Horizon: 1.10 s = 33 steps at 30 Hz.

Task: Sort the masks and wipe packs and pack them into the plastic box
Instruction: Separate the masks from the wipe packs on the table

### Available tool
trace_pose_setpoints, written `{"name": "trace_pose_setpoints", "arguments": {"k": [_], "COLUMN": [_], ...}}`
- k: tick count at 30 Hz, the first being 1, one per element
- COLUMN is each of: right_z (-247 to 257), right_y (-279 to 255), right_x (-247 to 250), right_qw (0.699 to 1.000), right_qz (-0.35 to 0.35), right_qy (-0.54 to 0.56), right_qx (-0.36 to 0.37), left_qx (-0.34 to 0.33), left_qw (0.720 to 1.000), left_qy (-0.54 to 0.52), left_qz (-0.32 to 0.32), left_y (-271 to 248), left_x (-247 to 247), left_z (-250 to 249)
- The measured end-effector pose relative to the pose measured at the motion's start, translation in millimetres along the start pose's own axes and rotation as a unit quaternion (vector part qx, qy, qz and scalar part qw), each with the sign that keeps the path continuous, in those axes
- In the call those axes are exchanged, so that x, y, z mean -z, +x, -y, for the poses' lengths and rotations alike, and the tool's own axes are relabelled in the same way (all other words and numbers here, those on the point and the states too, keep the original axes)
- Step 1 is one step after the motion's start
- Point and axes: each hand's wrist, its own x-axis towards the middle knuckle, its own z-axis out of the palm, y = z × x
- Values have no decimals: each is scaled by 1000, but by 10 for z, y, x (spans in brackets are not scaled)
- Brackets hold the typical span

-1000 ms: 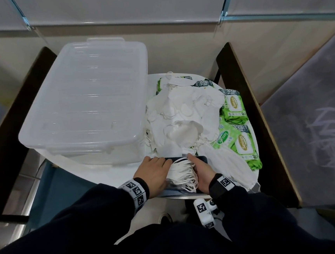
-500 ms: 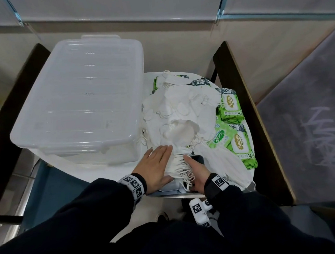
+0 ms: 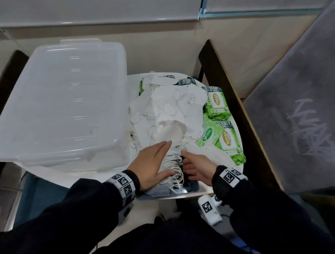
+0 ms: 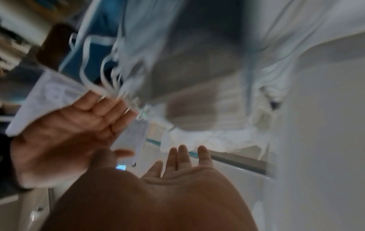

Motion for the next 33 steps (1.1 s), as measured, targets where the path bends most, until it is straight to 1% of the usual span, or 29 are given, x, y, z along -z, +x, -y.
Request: {"name": "trace_pose_setpoints", "arguments": {"k": [1,3,4,5,6,7,8,9,11,13,14,16,17,18,19,20,22,25,27,28,30,32,33], "right_z": [48,153,193,216,221,209,196,181,158,142,140,148,158,168,191,220,315,613,862,971,1155,1261,1291], "right_y": [-48,-138,-175,-166,-128,-70,-32,18,120,225,272,339,362,388,408,432,466,482,525,571,667,763,806], "right_x": [105,320,423,538,657,768,842,889,917,892,877,872,893,931,986,1058,1200,1384,1483,1532,1613,1657,1654], "right_qw": [1000,995,988,977,960,938,914,891,858,832,817,787,778,774,778,790,816,816,821,821,804,771,752], "right_qz": [-14,-62,-98,-149,-209,-264,-302,-323,-309,-274,-265,-274,-272,-263,-247,-224,-166,-122,-101,-90,-71,-39,-15], "right_qy": [-10,7,17,3,-41,-114,-191,-270,-394,-476,-506,-542,-554,-561,-561,-553,-533,-531,-524,-527,-559,-608,-633], "right_qx": [17,79,116,153,182,195,190,172,114,81,85,107,117,129,135,141,151,192,203,201,189,183,181], "left_qx": [-7,-29,-41,-49,-50,-45,-35,-22,-1,4,3,-2,-6,-6,0,16,63,100,111,116,124,146,169], "left_qw": [1000,998,998,998,997,997,997,996,994,991,989,983,980,977,976,978,985,991,992,991,989,983,976], "left_qy": [-23,-48,-51,-50,-47,-46,-45,-41,-16,25,54,116,142,157,162,150,94,33,21,22,36,59,72], "left_qz": [-16,-14,-3,10,25,41,56,73,105,131,139,140,138,141,142,143,132,88,59,56,72,98,114], "left_y": [128,398,532,662,788,912,1031,1147,1346,1495,1552,1642,1677,1705,1740,1779,1873,2057,2170,2223,2304,2336,2344], "left_x": [58,133,136,129,120,103,90,73,33,-24,-57,-123,-147,-159,-167,-167,-123,-47,3,18,19,-8,-30], "left_z": [-69,-239,-324,-401,-472,-531,-587,-630,-697,-734,-742,-732,-714,-689,-654,-614,-528,-396,-331,-306,-266,-231,-210]}}
